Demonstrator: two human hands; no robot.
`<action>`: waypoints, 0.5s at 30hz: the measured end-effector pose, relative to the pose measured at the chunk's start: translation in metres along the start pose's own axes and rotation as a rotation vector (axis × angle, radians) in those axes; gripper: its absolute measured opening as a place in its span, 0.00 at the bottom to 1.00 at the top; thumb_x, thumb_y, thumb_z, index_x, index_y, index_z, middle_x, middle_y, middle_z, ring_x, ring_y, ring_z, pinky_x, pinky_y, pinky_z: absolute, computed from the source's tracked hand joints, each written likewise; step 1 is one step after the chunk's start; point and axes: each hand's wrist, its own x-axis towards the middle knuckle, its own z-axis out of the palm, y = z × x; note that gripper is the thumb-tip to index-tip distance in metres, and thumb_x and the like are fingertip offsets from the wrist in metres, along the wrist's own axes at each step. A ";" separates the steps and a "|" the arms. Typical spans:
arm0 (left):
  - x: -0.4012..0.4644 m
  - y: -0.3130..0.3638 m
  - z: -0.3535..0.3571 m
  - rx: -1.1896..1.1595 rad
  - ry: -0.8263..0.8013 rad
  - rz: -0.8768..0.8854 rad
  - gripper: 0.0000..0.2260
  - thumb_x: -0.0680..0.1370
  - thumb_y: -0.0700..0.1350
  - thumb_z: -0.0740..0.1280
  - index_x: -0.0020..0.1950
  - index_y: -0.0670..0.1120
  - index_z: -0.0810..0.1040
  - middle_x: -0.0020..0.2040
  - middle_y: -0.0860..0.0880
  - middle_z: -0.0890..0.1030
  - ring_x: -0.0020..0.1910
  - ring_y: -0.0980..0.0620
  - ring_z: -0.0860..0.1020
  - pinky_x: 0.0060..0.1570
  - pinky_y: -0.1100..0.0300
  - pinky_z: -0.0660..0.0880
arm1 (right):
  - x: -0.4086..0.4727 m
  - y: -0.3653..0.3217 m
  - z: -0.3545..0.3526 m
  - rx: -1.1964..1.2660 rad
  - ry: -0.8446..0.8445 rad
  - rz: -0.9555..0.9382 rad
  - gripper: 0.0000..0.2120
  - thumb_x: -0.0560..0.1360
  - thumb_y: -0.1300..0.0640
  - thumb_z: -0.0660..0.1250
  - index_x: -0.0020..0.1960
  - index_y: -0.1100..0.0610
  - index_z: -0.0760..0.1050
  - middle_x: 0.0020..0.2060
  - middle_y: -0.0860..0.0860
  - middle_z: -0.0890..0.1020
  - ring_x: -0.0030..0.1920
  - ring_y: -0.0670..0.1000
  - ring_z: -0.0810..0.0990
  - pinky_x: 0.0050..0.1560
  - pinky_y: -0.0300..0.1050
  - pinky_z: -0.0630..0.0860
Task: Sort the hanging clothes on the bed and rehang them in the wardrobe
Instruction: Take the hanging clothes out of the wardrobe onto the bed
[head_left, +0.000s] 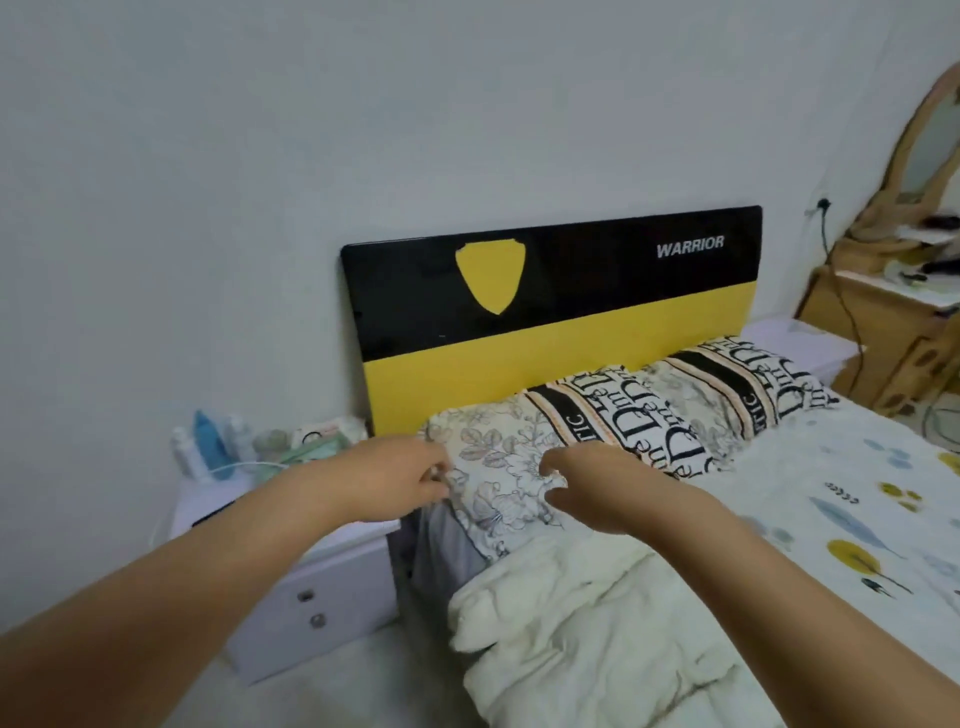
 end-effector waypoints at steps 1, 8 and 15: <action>-0.016 -0.017 0.001 -0.005 0.012 -0.035 0.15 0.80 0.51 0.59 0.65 0.49 0.71 0.61 0.50 0.76 0.57 0.50 0.75 0.54 0.61 0.70 | 0.004 -0.021 -0.001 -0.009 0.000 -0.031 0.19 0.80 0.54 0.58 0.70 0.54 0.66 0.67 0.55 0.72 0.65 0.55 0.71 0.59 0.44 0.68; -0.159 -0.134 -0.004 -0.048 0.066 -0.289 0.15 0.80 0.51 0.58 0.65 0.50 0.70 0.60 0.50 0.77 0.55 0.51 0.75 0.50 0.61 0.69 | 0.017 -0.187 -0.002 -0.070 0.022 -0.259 0.17 0.79 0.56 0.58 0.67 0.56 0.69 0.64 0.56 0.74 0.64 0.56 0.72 0.59 0.46 0.70; -0.311 -0.227 0.002 -0.086 0.128 -0.557 0.17 0.80 0.52 0.57 0.68 0.50 0.68 0.64 0.50 0.74 0.59 0.51 0.73 0.58 0.59 0.69 | 0.003 -0.354 0.002 -0.085 0.038 -0.500 0.18 0.79 0.53 0.59 0.69 0.52 0.67 0.65 0.55 0.73 0.64 0.56 0.72 0.61 0.48 0.69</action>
